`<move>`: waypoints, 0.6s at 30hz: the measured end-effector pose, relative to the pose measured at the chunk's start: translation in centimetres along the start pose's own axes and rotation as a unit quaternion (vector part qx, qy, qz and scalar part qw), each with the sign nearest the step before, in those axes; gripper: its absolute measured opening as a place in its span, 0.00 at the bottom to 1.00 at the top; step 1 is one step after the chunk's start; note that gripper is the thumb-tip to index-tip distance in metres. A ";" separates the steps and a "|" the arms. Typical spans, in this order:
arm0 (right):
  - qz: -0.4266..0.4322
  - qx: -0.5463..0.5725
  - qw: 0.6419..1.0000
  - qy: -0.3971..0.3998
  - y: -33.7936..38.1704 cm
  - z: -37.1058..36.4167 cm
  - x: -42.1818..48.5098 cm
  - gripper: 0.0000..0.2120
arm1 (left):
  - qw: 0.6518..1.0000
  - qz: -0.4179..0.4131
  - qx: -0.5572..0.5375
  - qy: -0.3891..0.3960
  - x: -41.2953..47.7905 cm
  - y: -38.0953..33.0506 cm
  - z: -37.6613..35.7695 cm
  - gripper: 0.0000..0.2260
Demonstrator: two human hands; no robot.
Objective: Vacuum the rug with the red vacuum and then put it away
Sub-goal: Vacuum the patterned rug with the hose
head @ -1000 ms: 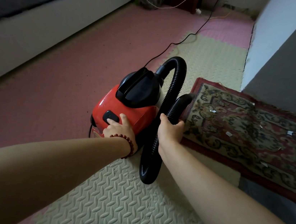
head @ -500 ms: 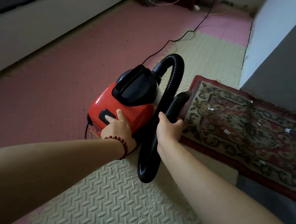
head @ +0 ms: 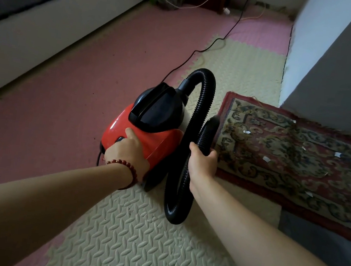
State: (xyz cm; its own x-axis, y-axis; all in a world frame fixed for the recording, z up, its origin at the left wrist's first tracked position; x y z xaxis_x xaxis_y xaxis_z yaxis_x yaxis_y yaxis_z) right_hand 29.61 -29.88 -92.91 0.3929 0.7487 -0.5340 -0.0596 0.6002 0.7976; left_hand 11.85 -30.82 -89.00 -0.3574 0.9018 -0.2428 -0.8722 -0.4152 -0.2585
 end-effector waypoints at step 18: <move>-0.050 0.006 0.999 0.008 0.1 10.8 2.0 0.26 | 0.872 -0.130 -0.358 0.309 -6.4 -18.0 -5.2 0.15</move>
State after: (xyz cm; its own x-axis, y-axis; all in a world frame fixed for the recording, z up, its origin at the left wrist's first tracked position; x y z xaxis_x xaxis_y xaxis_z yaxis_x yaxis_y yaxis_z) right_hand 40.34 -31.39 -90.90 0.3815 0.6898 -0.6154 -0.0093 0.6686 0.7436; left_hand 31.61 -29.70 -87.67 0.2615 0.8319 -0.4895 -0.3869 -0.3742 -0.8428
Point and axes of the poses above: each hand's wrist, its own x-axis towards the middle knuckle, its own z-axis out of the back of the hand, y = z × x, the point moved 5 cm from there along x, towards the middle knuckle, and after that the axes turned 12 degrees about -x, right-handed, at the moved point
